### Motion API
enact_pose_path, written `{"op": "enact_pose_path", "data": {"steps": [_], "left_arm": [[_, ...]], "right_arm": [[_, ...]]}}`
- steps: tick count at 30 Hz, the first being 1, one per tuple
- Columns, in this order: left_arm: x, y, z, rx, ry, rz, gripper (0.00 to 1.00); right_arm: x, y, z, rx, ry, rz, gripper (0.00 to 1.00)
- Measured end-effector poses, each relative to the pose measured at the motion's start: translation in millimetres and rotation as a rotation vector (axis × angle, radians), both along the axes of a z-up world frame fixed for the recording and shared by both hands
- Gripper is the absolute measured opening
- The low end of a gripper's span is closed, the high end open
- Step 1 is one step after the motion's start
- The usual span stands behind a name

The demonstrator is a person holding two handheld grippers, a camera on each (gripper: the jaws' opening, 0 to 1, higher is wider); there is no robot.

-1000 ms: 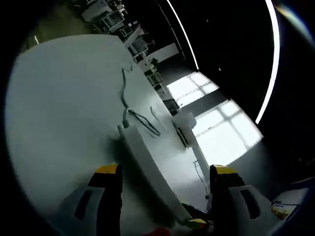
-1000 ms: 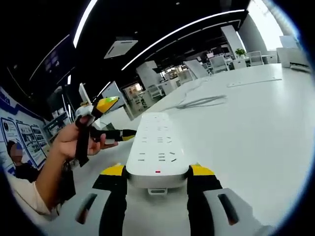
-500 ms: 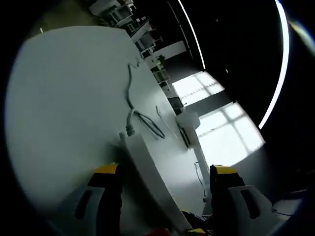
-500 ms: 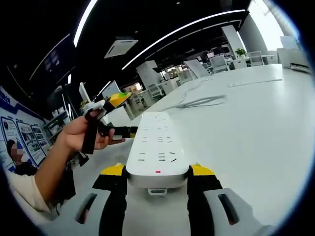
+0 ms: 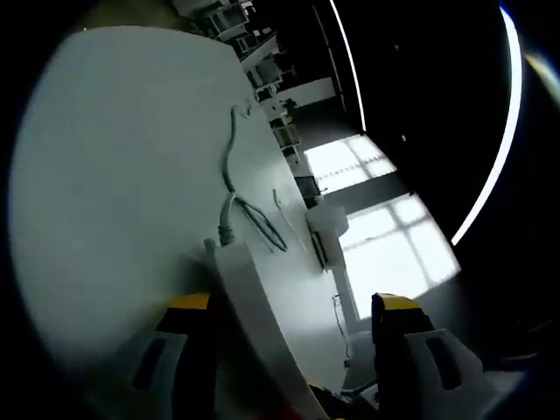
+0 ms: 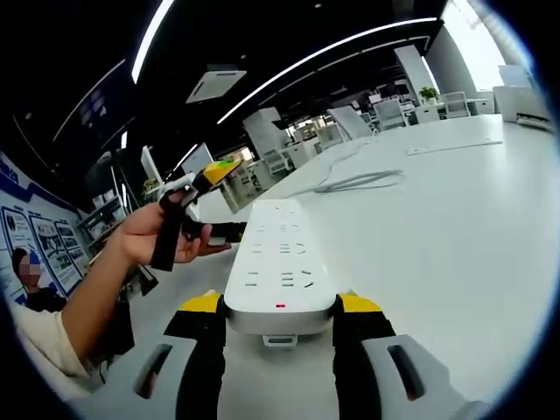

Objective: Pick up the power strip scattered on the table, fix it on the side mounting bracket of the table, and press the switch

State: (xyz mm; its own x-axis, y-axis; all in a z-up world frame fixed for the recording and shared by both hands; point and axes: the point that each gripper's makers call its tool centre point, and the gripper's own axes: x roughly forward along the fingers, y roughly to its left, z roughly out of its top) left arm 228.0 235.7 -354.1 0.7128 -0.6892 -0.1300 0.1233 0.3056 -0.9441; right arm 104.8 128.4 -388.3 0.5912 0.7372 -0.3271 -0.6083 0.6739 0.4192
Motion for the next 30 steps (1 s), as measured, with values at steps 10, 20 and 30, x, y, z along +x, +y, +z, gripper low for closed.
{"op": "enact_pose_path", "data": {"steps": [10,20,30], "left_arm": [[5.2,2,-4.0,-0.054,0.017,0.017,0.72],[2.0,-7,-9.6,-0.112,0.039,0.009,0.69],[-2.1,-7,-6.2,-0.144,0.056,0.033,0.67]], "right_arm": [[0,0,-0.4,-0.009,-0.004,0.006,0.44],[-1,1,-0.8,-0.023,-0.013,0.01,0.44],[-1,1,-0.7,-0.025,-0.015,0.014,0.44]]}}
